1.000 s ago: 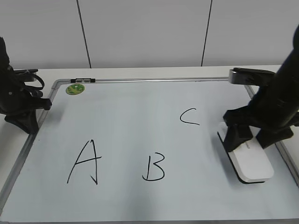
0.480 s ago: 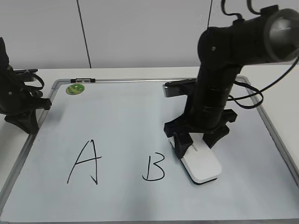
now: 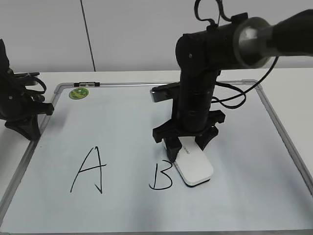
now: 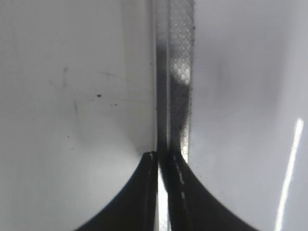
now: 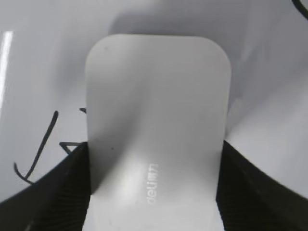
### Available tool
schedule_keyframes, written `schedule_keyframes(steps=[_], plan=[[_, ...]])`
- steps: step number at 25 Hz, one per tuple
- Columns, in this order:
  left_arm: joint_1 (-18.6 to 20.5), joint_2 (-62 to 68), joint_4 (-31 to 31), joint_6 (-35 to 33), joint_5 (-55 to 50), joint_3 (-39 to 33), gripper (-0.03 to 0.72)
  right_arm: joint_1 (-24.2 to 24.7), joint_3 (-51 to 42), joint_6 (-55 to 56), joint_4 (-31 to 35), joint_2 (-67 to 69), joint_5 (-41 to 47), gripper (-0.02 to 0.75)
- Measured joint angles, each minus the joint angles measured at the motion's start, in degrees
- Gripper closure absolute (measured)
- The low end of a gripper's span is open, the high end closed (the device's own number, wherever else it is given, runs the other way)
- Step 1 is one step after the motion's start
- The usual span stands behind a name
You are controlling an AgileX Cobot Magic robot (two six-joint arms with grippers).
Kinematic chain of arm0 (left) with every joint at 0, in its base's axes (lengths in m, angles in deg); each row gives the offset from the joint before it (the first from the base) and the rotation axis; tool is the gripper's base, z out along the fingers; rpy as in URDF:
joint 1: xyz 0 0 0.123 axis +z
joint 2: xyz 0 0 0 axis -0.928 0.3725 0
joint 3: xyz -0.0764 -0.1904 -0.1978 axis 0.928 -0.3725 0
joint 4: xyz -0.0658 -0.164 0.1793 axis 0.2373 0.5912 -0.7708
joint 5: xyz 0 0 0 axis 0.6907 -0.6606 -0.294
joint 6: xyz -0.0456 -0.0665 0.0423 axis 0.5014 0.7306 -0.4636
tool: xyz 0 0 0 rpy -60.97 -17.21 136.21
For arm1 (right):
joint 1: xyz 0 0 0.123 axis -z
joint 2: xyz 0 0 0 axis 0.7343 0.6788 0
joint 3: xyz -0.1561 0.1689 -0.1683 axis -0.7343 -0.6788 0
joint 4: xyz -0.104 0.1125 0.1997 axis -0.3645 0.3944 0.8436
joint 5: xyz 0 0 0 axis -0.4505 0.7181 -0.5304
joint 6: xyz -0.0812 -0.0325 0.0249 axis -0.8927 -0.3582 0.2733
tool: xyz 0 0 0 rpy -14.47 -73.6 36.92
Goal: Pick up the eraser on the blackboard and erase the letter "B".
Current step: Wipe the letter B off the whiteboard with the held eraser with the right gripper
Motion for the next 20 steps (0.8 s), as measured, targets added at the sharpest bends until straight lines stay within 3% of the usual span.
schedule_keyframes(steps=[10, 20], plan=[[0.00, 0.00, 0.27, 0.00, 0.00, 0.00, 0.657, -0.66, 1.32, 0.44, -1.14, 2.36, 1.13, 0.226], [0.00, 0.00, 0.40, -0.10, 0.00, 0.00, 0.657, -7.12, 2.07, 0.75, -5.22, 3.04, 1.50, 0.226]])
